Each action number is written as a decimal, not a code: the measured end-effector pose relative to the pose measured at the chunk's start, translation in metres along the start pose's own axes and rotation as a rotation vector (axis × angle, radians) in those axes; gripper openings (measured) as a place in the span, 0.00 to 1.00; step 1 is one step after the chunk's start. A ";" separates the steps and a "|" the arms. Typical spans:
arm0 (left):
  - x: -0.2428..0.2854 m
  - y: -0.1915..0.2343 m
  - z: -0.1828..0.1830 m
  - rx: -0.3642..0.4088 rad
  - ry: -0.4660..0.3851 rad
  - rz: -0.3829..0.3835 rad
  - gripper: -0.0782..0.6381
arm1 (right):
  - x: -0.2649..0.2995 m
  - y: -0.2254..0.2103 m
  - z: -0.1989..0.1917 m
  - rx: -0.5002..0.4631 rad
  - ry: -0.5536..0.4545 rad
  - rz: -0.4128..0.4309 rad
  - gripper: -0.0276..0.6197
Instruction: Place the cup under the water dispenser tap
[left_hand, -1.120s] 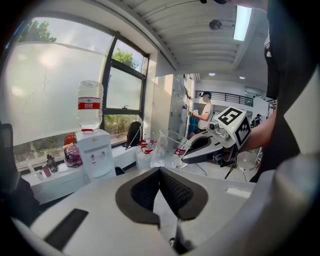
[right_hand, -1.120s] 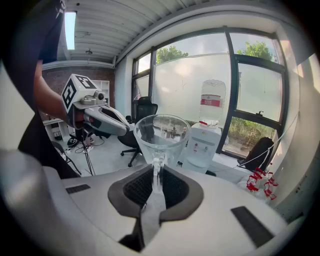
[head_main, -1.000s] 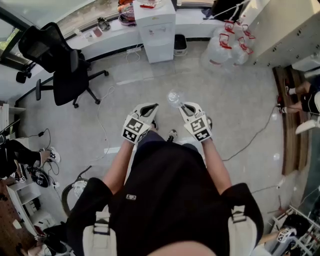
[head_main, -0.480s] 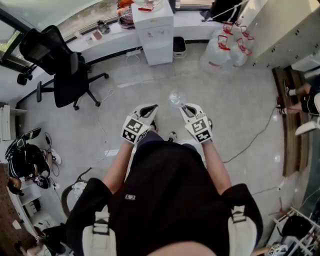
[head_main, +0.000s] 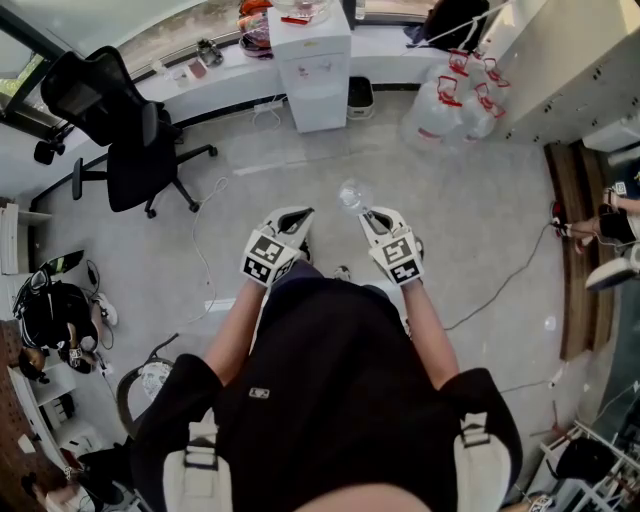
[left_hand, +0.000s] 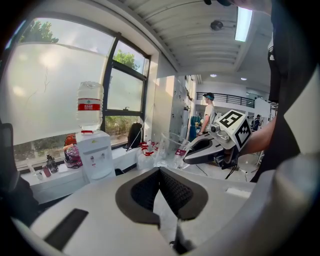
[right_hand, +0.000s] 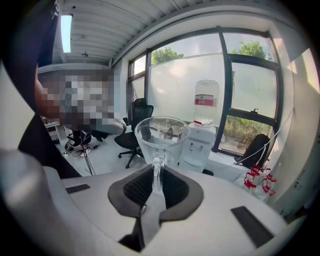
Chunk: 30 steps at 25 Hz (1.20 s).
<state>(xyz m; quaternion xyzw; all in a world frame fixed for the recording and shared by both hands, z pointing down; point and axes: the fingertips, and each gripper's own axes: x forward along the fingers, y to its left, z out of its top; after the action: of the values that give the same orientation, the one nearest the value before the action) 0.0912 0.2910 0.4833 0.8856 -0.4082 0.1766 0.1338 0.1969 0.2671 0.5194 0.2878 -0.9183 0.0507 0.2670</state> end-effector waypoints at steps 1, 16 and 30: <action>0.001 0.001 0.001 0.001 -0.001 0.002 0.11 | 0.000 -0.002 0.001 0.002 -0.002 -0.003 0.07; 0.017 0.042 0.004 -0.030 0.006 -0.015 0.11 | 0.033 -0.021 0.016 -0.010 0.037 -0.013 0.07; 0.043 0.119 0.022 -0.044 0.001 -0.025 0.11 | 0.093 -0.053 0.048 -0.020 0.068 -0.014 0.07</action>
<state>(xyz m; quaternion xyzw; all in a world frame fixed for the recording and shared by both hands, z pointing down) 0.0299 0.1790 0.4929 0.8874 -0.4007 0.1665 0.1558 0.1401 0.1643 0.5240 0.2897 -0.9071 0.0495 0.3014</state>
